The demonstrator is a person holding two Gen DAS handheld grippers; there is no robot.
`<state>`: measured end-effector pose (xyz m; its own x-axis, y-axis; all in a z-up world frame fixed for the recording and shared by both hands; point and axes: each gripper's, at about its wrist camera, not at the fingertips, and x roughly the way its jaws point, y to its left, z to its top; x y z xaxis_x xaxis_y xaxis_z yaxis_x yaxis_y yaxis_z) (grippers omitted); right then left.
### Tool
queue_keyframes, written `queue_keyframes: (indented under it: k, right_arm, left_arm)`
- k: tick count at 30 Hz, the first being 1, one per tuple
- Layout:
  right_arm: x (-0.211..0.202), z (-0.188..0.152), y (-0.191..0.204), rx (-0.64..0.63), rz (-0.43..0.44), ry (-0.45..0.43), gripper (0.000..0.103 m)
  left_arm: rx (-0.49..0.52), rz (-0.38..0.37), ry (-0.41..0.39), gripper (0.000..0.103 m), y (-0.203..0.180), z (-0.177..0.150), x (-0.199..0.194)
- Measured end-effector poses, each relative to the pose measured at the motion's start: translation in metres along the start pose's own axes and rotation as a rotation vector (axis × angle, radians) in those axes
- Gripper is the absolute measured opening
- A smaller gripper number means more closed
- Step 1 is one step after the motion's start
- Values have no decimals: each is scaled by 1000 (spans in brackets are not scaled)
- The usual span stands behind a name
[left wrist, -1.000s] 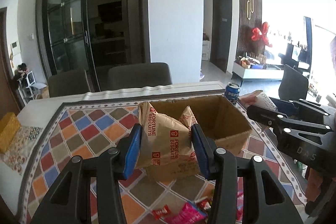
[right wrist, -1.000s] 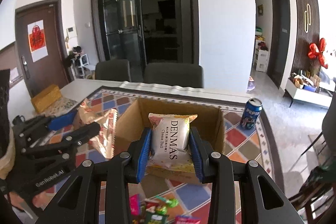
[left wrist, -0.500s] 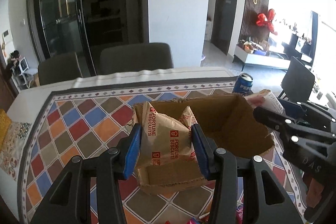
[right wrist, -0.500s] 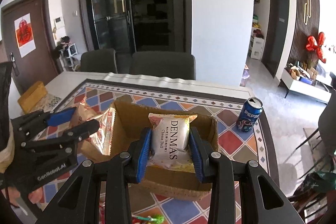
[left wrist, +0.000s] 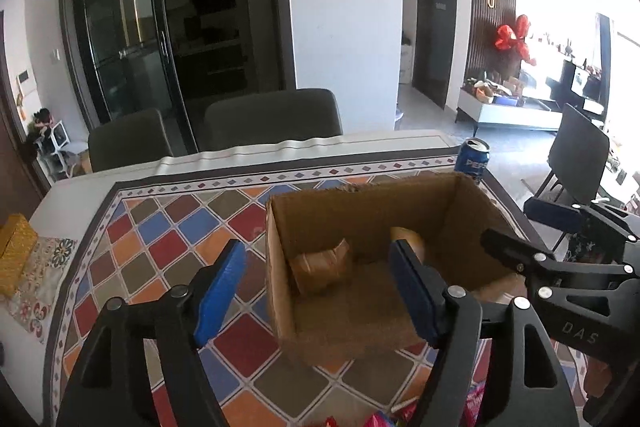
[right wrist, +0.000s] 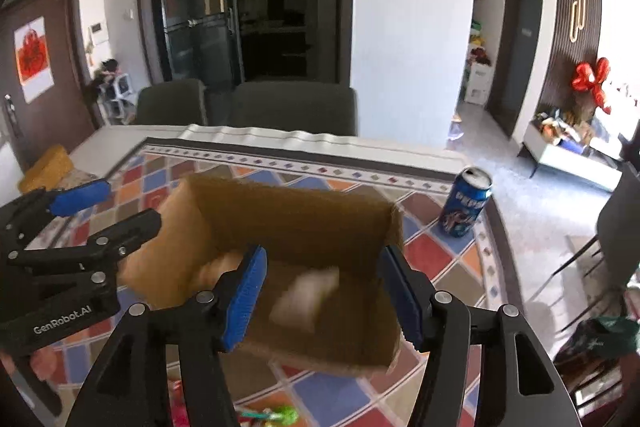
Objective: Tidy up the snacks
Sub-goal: 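Move both tools back down toward the remaining snacks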
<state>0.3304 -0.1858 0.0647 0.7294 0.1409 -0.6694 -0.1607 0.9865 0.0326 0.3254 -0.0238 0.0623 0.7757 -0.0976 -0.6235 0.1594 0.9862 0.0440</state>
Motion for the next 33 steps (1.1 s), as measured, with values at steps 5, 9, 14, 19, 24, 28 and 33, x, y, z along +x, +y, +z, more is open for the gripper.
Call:
queue_keyframes:
  k: [5, 9, 14, 19, 24, 28, 33]
  right_arm:
    - [-21, -15, 8, -17, 43, -5, 61]
    - [-38, -27, 13, -29, 33, -28, 61]
    - [-57, -44, 20, -26, 44, -50, 61]
    - [-71, -58, 29, -32, 47, -74, 61]
    - [-81, -75, 40, -39, 66, -84, 61]
    - [-86, -89, 49, -54, 57, -86, 61]
    - [-88, -105, 55, -59, 56, -66, 61]
  left_arm:
    - [46, 6, -53, 79, -7, -11, -30]
    - [64, 8, -86, 81, -7, -20, -51]
    - [88, 4, -119, 83, -10, -39, -75]
    - [109, 3, -143, 83, -10, -57, -92]
    - [132, -14, -137, 84, -9, -72, -101]
    - [151, -19, -125, 84, -10, -91, -105]
    - [198, -40, -106, 84, -13, -112, -103]
